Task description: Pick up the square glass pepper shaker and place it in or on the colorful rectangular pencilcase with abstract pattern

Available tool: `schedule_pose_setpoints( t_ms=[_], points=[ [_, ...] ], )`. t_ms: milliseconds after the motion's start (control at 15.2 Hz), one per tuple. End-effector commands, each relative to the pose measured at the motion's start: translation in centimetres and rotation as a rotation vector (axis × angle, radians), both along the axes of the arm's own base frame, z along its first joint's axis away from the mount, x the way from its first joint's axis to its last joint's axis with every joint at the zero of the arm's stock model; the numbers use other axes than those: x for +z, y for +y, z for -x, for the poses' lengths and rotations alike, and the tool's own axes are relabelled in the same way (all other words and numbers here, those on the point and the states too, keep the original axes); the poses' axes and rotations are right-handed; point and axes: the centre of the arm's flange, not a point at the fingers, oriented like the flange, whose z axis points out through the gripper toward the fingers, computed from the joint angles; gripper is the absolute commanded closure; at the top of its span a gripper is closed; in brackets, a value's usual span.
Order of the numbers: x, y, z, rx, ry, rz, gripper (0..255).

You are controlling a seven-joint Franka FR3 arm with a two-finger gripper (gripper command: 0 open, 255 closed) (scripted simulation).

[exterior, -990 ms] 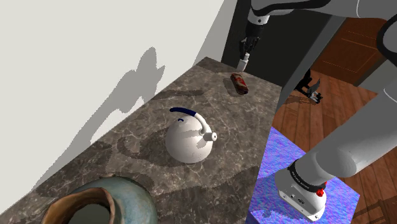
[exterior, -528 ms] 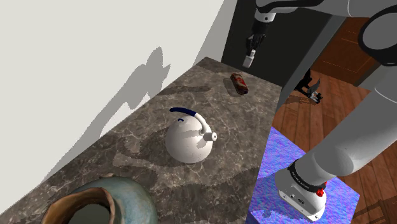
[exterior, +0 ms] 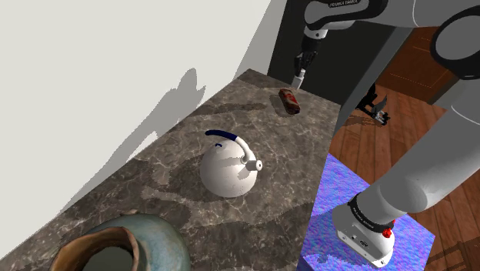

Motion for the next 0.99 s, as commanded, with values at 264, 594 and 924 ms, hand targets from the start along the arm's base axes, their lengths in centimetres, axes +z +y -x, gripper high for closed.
schedule_pose_setpoints(
  t_ms=[264,594,924],
  points=[
    [-3.1,-0.1,0.0,0.000,-0.001,0.000,255],
    [-5.3,-0.1,0.0,0.000,-0.001,0.000,255],
    [-5.3,-0.1,0.0,0.000,-0.001,0.000,255]
  ],
)
